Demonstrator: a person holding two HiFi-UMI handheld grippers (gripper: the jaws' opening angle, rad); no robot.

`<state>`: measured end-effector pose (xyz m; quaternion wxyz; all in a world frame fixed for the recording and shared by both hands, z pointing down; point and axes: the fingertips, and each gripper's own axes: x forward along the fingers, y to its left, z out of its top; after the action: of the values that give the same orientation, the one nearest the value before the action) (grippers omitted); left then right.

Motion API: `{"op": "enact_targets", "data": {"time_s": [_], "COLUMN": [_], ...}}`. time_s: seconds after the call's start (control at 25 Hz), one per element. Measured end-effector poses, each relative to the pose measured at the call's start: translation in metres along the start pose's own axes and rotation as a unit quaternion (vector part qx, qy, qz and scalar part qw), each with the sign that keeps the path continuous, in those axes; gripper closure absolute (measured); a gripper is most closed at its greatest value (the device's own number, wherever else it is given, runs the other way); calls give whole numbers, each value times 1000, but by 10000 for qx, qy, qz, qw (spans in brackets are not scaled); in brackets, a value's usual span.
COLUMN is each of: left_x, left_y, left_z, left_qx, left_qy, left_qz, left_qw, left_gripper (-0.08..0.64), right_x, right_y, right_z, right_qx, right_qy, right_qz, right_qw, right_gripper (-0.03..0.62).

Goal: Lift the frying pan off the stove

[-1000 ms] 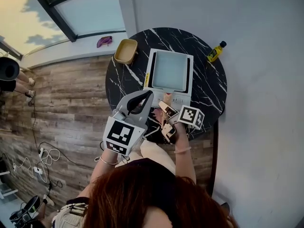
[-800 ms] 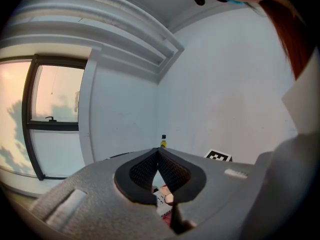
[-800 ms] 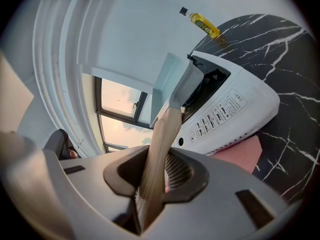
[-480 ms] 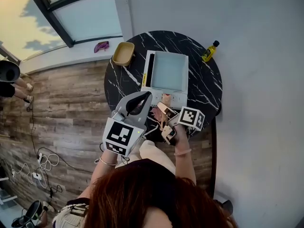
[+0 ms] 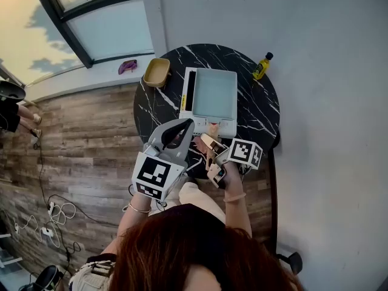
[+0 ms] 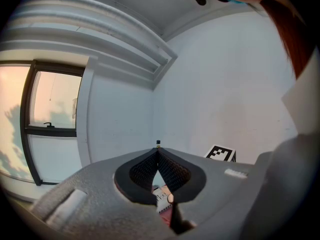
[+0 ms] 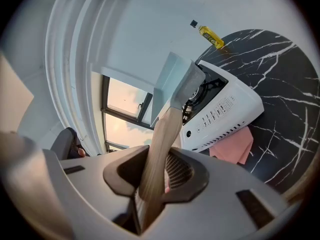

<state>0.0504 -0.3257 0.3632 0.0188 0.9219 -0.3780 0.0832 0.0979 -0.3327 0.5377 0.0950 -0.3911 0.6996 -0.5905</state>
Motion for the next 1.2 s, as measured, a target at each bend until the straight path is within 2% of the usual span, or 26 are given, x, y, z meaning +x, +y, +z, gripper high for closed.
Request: {"op": "enact_targets", "data": {"time_s": [0.28, 1.0, 1.2], "left_x": [-10, -94, -96], "left_y": [-1, -41, -41], "left_z": [0, 8, 8], "left_qx": [5, 97, 113], "left_qy": [-57, -292, -299], "left_qz": [-19, -108, -152], "left_qw": [10000, 9995, 9994], "left_gripper": [548, 548, 548], "right_x": [-5, -50, -50], "right_y": [12, 54, 58], "right_z": [-7, -76, -78], "right_qx": [-27, -269, -313], "right_qy": [-37, -154, -171], "right_qz": [54, 84, 73], "right_qw": [10000, 9995, 9993], "right_gripper": [489, 489, 489]}}
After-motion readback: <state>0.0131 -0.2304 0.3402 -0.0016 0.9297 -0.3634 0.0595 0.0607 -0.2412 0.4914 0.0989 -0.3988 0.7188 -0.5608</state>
